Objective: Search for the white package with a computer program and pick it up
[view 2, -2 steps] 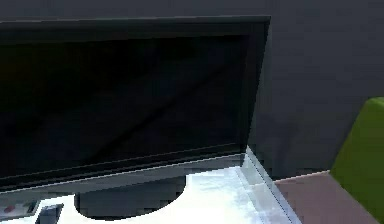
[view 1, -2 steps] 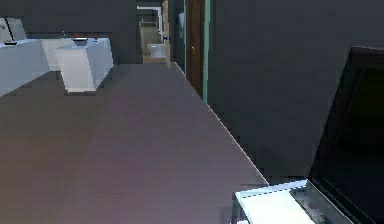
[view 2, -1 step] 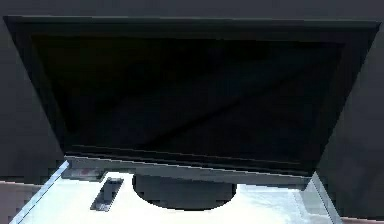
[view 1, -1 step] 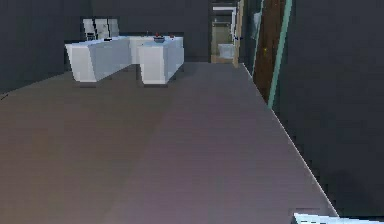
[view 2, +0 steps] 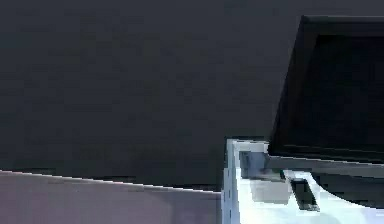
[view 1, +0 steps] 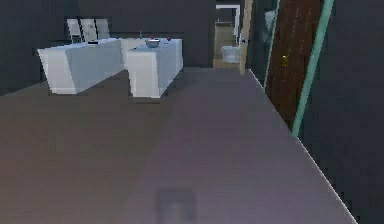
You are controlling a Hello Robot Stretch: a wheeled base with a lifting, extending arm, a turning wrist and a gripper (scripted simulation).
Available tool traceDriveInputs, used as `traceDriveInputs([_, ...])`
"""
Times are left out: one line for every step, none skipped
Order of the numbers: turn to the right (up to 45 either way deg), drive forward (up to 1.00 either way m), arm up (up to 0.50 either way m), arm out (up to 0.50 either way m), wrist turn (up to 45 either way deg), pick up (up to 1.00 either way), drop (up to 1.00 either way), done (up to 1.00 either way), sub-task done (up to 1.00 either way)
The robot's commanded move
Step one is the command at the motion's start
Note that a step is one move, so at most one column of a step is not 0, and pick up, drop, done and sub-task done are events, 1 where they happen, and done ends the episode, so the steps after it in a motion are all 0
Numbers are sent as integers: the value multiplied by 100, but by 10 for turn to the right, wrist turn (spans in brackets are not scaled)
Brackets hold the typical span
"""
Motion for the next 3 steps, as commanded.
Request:
traceDriveInputs([450, 0, 0, 0, 0, 0, 0, 0, 0])
traceDriveInputs([90, 0, 0, 0, 0, 0, 0, 0, 0])
traceDriveInputs([0, 20, 0, 0, 0, 0, 0, 0, 0])
